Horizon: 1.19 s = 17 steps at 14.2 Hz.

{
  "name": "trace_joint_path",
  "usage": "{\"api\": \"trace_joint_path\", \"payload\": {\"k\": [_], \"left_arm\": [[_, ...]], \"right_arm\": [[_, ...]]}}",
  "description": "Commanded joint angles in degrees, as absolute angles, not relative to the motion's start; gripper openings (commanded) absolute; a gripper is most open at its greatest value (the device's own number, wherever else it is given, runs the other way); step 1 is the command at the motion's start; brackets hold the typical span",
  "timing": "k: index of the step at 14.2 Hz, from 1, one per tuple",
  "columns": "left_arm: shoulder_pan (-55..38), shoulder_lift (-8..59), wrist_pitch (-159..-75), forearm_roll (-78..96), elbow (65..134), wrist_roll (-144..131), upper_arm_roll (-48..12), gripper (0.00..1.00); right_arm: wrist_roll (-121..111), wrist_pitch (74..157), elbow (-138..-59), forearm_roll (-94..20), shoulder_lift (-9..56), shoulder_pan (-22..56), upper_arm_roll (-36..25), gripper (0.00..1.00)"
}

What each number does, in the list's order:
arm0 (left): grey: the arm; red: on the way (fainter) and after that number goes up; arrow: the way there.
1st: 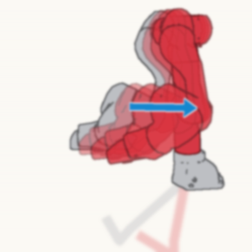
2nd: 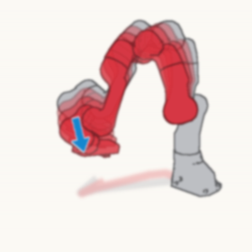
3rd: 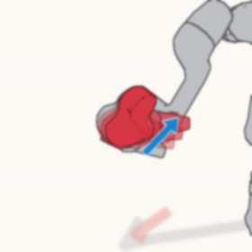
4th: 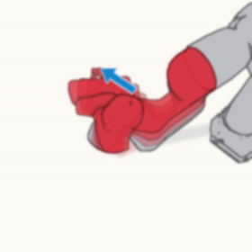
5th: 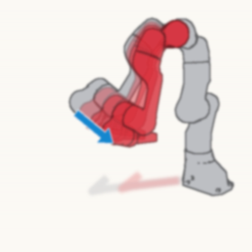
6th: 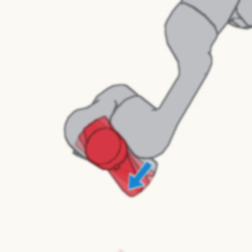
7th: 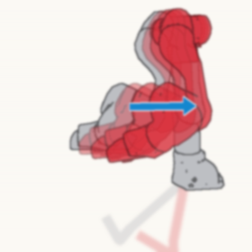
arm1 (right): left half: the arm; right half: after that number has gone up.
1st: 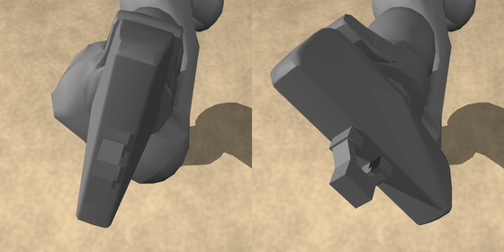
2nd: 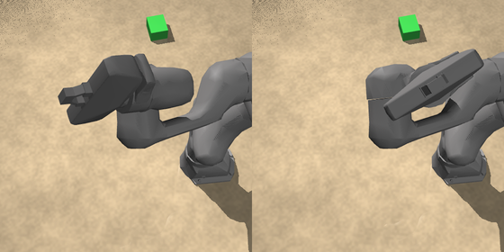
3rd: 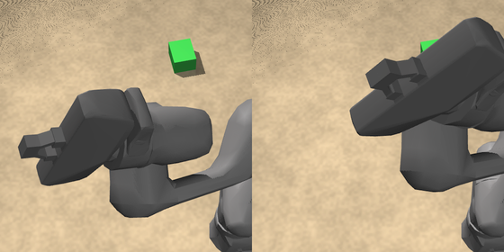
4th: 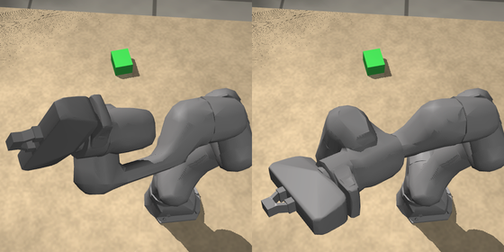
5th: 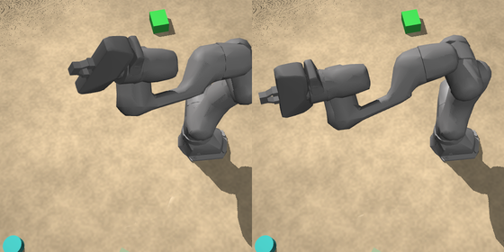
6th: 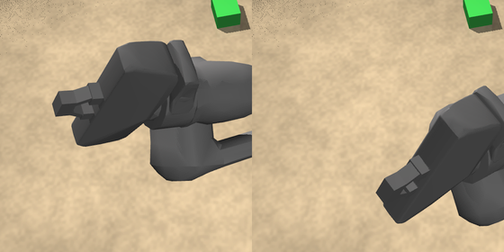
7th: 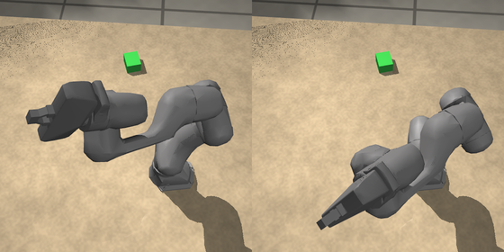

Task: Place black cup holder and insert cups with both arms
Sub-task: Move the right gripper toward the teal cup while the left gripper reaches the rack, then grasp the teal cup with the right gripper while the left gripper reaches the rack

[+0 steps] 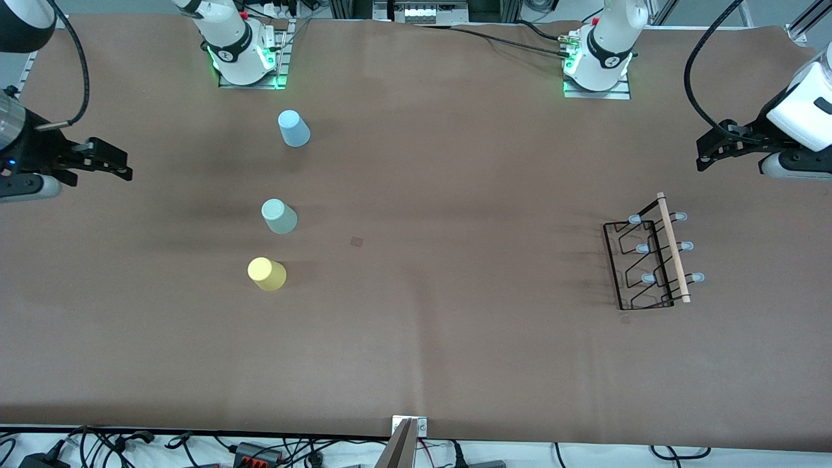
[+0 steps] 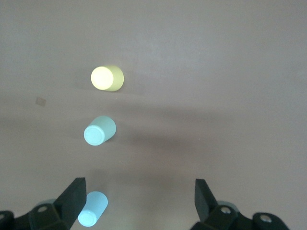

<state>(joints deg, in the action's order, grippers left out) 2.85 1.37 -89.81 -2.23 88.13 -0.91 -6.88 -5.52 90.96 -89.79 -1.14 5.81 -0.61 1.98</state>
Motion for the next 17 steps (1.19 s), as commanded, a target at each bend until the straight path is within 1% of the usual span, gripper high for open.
{"api": "trace_joint_path", "payload": {"k": [1, 2, 3, 5, 6, 9, 11, 13, 14, 15, 16, 17], "left_arm": [[2.99, 2.29, -87.72, -2.64, 86.31, -0.79, -7.21, 1.0], [2.9, 2.29, -86.67, -2.64, 86.31, -0.7, -7.21, 1.0], [2.9, 2.37, -85.53, -2.64, 86.74, -0.62, -7.21, 1.0], [2.99, 2.37, -82.89, -2.64, 86.84, -0.09, -7.47, 1.0], [2.9, 2.37, -82.53, -2.64, 86.84, -0.17, -7.47, 1.0], [3.25, 2.9, -79.46, -2.64, 86.92, -0.18, -7.04, 1.0], [3.69, 5.52, -78.93, -2.81, 86.66, -1.05, -6.94, 1.0], [3.78, 8.16, -78.4, -2.99, 86.83, -0.53, -7.03, 1.0], [3.95, 10.09, -76.31, -3.08, 86.92, -0.35, -6.94, 1.0], [4.04, 11.93, -76.2, -3.34, 86.92, -0.35, -6.86, 1.0], [5.35, 14.22, -78.12, -3.34, 86.84, -0.35, -6.86, 1.0], [6.41, 15.54, -82.22, -3.43, 87.27, -0.26, -6.86, 1.0]], "right_arm": [[-5.54, 89.04, -90.17, -0.97, 10.0, 1.49, 2.2, 1.0], [-5.36, 89.99, -91.31, -1.05, 10.72, 1.76, 2.2, 1.0], [-4.75, 94.7, -94.89, -1.32, 10.2, 1.93, 2.28, 1.0], [-1.0, 106.81, -106.03, -1.23, 6.61, 4.03, 2.2, 1.0], [0.34, 111.22, -109.82, -1.14, 6.07, 4.3, 2.28, 1.0], [1.49, 121.86, -116.69, -1.49, 6.06, 5.71, 2.29, 1.0], [3.77, 129.34, -122.05, -1.5, 6.24, 6.06, 2.37, 1.0], [3.96, 133.32, -124.97, -1.58, 6.85, 8.51, 2.29, 1.0], [4.22, 133.68, -125.24, -1.67, 7.38, 8.87, 2.29, 1.0], [5.7, 133.59, -125.16, -1.67, 7.99, 9.22, 2.29, 1.0], [8.67, 134.12, -125.16, -1.67, 8.96, 10.36, 2.29, 1.0], [12.88, 135.43, -125.07, -1.67, 9.92, 11.85, 2.29, 1.0]]}}
